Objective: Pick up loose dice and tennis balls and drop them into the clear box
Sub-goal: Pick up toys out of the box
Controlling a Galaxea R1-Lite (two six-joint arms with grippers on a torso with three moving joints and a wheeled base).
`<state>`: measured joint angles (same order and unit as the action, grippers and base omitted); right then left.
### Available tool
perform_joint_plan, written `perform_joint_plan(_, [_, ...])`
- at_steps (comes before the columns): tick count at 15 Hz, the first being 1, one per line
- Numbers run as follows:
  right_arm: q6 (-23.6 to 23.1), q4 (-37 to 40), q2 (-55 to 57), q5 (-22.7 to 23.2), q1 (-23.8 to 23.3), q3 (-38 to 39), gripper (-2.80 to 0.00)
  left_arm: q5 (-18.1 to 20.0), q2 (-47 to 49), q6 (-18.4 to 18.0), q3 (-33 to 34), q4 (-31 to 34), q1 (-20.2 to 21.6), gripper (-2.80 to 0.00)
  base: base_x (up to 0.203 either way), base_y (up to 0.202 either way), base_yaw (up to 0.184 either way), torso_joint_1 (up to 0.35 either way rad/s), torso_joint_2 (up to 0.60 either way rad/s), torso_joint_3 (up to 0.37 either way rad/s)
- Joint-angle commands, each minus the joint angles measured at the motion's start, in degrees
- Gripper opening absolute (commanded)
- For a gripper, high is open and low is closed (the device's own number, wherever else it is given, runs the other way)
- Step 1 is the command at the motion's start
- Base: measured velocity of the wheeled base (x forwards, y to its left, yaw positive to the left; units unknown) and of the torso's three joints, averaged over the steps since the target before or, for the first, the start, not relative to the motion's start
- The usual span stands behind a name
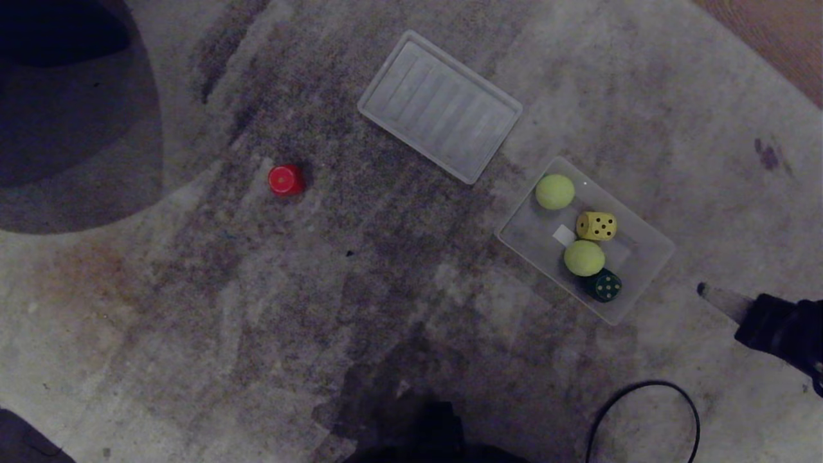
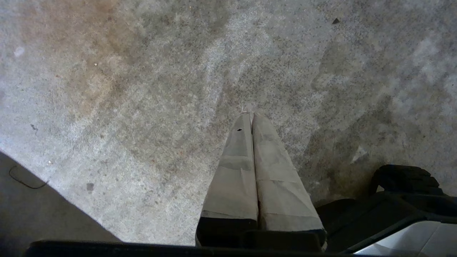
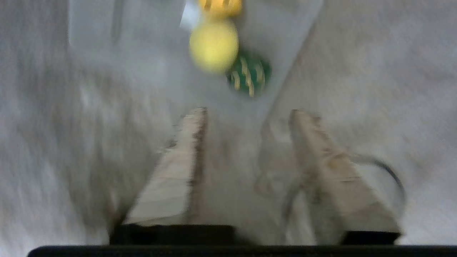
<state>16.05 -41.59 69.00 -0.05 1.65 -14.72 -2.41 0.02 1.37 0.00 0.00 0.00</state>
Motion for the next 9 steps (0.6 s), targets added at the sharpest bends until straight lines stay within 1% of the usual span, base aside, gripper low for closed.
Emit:
perform_joint_plan(1, [-2.81,16.62,-20.84,0.03,0.07,2.61,-2.80,-0.05,0.06,0.04,0.09,0.00,0.00,-2.80,0.000,0.000,0.000,0.000,0.00,0.000])
perform_joint_plan(4, [-5.79,37.41,-41.20,-0.06,0.31,4.31,-2.80,-0.05,0.06,0.04,0.09,0.00,0.00,-2.80,0.000,0.000,0.000,0.000,0.00,0.000])
perform_joint_plan(6, [-8.82,50.03,-54.33,-0.06,0.03,4.93,-2.80,-0.05,0.06,0.04,0.09,0.00,0.00,-2.80,0.000,0.000,0.000,0.000,0.00,0.000])
perform_joint_plan(7, [-10.17,54.16,-60.20,-0.01,-0.25,5.17,-2.80,-0.05,-0.02,0.04,0.09,0.00,0.00,-2.80,0.000,0.000,0.000,0.000,0.00,0.000])
perform_joint_plan(9, [-12.65,60.63,-67.98,-0.11,-0.77,6.01,-2.80,-0.05,0.06,0.04,0.09,0.00,0.00,-2.80,0.000,0.000,0.000,0.000,0.00,0.000])
